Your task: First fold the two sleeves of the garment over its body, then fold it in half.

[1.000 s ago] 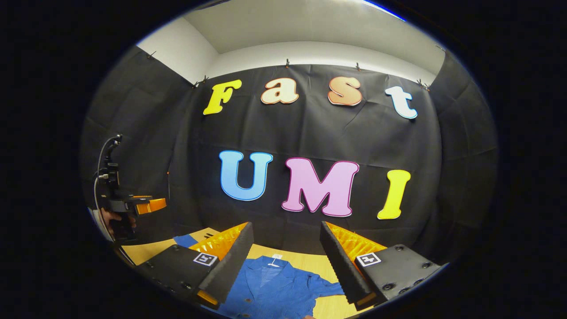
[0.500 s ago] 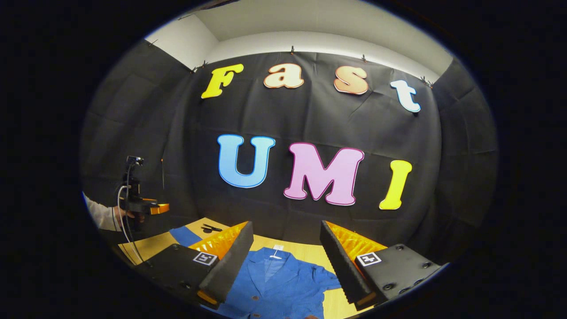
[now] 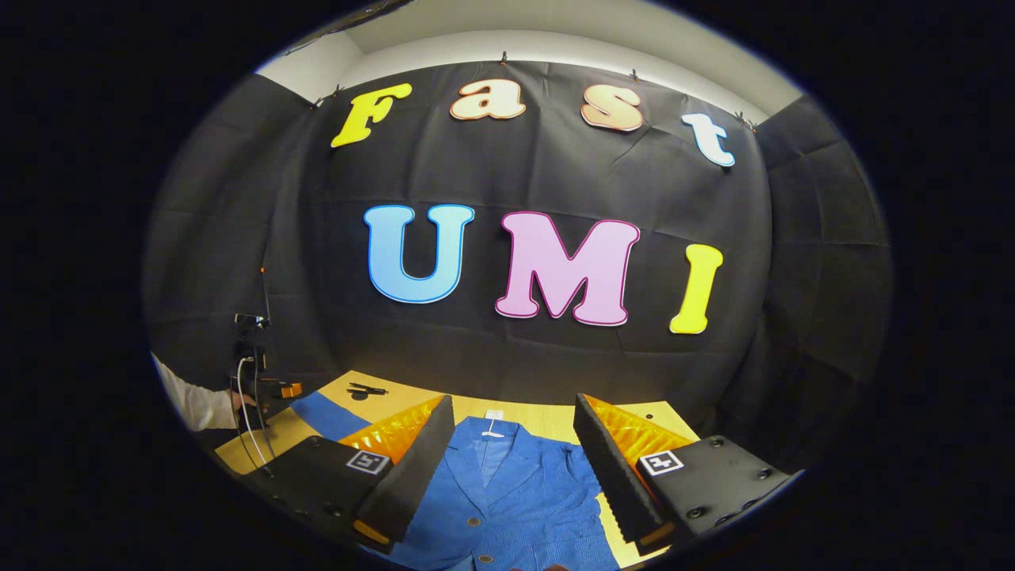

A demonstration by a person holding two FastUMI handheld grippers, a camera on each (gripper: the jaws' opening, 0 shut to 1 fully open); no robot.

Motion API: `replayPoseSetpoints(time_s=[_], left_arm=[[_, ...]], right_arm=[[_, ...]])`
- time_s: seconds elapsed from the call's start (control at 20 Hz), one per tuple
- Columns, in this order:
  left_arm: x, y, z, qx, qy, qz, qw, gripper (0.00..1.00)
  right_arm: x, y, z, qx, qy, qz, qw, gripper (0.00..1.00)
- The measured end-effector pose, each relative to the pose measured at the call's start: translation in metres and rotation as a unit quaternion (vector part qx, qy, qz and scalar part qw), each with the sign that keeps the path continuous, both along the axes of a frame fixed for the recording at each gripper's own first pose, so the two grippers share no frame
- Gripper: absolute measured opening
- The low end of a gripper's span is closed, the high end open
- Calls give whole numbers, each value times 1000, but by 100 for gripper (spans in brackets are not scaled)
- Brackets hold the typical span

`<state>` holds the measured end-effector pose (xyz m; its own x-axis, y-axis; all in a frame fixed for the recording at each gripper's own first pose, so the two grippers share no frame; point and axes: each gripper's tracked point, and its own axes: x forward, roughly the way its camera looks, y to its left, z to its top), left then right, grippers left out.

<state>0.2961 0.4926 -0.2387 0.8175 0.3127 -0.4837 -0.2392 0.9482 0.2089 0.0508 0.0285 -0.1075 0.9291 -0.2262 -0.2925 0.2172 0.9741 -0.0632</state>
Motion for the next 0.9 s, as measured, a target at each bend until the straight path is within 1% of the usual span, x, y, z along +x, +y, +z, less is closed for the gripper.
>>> replayPoseSetpoints(time_s=[0.1, 0.15, 0.2, 0.25, 0.3, 0.35, 0.4, 0.45, 0.5, 0.55, 0.65, 0.7, 0.8, 0.9], left_arm=[[7, 15, -12, -5, 16, 9, 1000, 82], [12, 20, -17, -8, 20, 14, 1000, 80], [18, 24, -21, -11, 25, 16, 1000, 80], [20, 26, -28, -11, 34, 16, 999, 82], [24, 25, -35, -8, 45, 12, 999, 80], [27, 24, -41, -6, 55, 8, 998, 82], [29, 22, -47, -9, 66, 5, 998, 82], [28, 20, -53, -14, 76, 2, 997, 82], [27, 19, -60, -18, 86, 3, 996, 80], [25, 18, -67, -23, 97, 4, 995, 82], [15, 19, -77, -29, 128, 12, 991, 82], [12, 20, -79, -27, 141, 14, 990, 80], [14, 20, -79, -21, 144, 12, 989, 84], [12, 23, -80, -13, 146, 20, 989, 84]], right_arm=[[2, 3, -2, -7, 4, -4, 1000, 98], [2, 4, -2, -11, 4, -6, 1000, 98], [3, 5, -3, -12, 5, -9, 1000, 98], [2, 5, -6, -12, 8, -12, 1000, 98], [1, 6, -9, -12, 11, -15, 1000, 98], [1, 6, -12, -11, 15, -19, 1000, 98], [0, 6, -14, -10, 19, -22, 1000, 98], [-1, 6, -17, -8, 23, -25, 999, 98], [-1, 5, -19, -4, 27, -28, 999, 98], [-2, 6, -18, -2, 28, -30, 999, 98], [-1, 3, -15, -5, 24, -35, 999, 98], [-1, 3, -14, -6, 22, -36, 999, 98], [-2, 1, -15, -6, 23, -37, 999, 98], [-4, 4, -18, -2, 29, -36, 999, 98]])
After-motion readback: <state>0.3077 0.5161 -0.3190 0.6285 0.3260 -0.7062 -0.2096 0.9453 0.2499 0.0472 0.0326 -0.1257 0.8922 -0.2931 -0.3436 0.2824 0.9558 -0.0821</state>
